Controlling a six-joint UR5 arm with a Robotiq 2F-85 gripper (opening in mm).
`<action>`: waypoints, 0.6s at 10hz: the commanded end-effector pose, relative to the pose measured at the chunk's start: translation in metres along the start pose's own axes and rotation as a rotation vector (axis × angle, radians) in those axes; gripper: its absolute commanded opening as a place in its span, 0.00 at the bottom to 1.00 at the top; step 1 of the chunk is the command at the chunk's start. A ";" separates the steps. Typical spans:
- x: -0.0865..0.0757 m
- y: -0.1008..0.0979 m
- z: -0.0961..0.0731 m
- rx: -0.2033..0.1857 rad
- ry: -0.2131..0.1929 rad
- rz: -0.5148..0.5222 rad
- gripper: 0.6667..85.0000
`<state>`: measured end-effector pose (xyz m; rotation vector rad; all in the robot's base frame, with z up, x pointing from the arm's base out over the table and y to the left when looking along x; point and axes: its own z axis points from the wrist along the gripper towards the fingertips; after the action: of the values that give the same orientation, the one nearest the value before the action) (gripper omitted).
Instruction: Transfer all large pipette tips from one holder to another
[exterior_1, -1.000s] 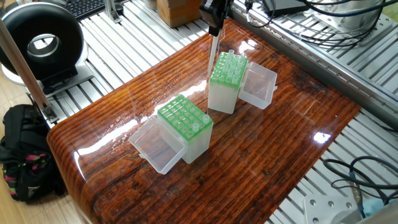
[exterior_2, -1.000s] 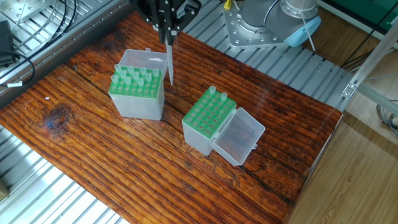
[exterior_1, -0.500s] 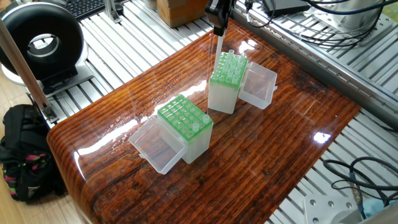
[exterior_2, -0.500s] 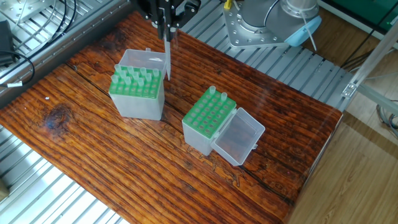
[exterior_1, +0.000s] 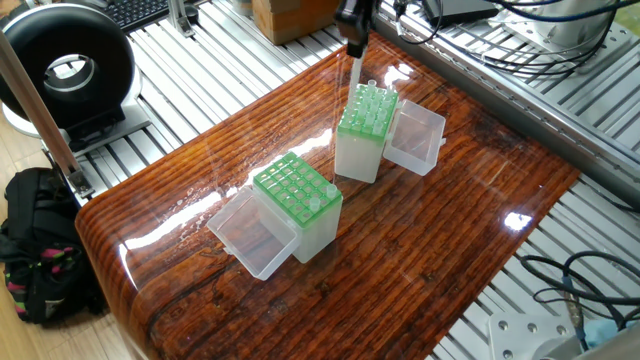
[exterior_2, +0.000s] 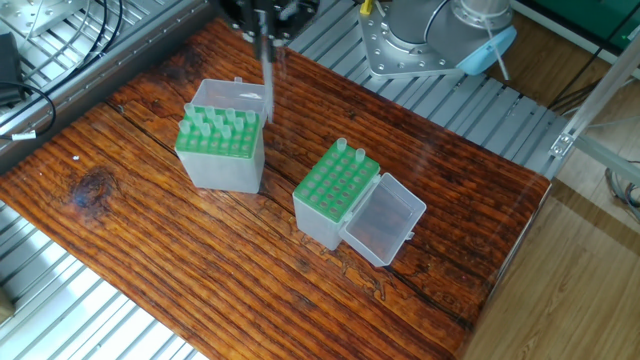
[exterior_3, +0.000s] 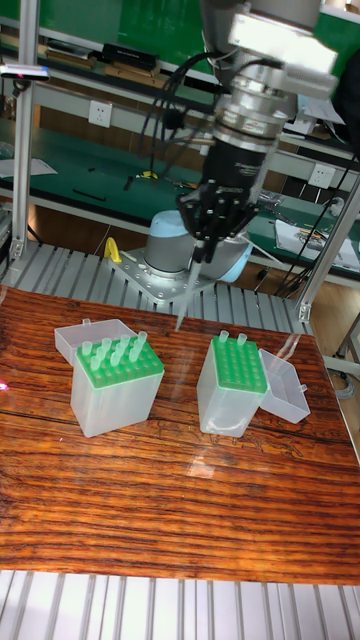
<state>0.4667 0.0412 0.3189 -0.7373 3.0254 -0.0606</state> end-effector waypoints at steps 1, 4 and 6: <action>-0.010 0.058 -0.006 -0.012 -0.015 0.035 0.11; -0.015 0.075 0.006 0.018 -0.055 0.065 0.11; -0.022 0.072 0.010 0.027 -0.068 0.123 0.11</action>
<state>0.4525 0.1012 0.3101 -0.6170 3.0032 -0.0819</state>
